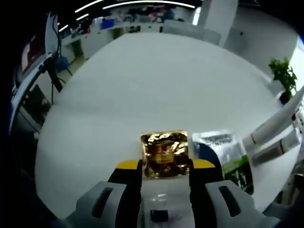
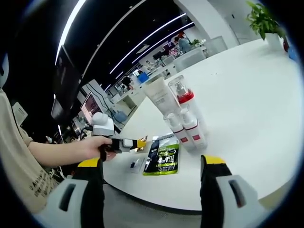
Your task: Arrange the skincare products in the storage area until every visible bottle or jar stands upright without overlapping.
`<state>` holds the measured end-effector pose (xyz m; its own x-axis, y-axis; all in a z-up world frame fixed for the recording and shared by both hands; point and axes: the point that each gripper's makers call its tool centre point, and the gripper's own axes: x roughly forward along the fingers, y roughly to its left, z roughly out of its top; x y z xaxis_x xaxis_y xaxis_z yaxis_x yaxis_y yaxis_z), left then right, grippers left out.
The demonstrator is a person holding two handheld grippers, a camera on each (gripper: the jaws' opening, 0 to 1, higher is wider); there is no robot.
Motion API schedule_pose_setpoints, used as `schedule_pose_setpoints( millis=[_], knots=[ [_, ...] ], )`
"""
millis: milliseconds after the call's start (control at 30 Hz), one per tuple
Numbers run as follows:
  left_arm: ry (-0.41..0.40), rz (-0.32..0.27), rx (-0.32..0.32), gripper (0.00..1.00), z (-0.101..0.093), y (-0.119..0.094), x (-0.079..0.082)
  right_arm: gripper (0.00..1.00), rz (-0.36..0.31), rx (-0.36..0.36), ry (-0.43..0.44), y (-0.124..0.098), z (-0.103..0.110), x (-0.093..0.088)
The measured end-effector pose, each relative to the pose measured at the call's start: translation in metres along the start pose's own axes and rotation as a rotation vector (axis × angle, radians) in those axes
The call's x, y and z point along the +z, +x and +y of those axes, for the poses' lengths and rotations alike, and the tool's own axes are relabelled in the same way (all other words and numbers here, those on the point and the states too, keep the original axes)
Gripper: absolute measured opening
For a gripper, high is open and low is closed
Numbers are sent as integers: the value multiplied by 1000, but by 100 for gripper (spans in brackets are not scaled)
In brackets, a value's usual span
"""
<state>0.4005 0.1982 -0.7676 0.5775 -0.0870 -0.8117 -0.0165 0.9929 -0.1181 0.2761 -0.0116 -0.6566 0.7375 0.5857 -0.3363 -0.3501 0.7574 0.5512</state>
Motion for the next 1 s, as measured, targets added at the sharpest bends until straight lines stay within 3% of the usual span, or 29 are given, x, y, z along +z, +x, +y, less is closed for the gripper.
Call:
schedule_pose_setpoints(
  millis=[167, 1000],
  knots=[
    [-2, 27, 3, 37, 3, 5, -6, 85, 0, 0, 1, 0, 0, 0],
    [30, 29, -13, 40, 1, 6, -3, 85, -3, 3, -2, 0, 1, 0]
  ],
)
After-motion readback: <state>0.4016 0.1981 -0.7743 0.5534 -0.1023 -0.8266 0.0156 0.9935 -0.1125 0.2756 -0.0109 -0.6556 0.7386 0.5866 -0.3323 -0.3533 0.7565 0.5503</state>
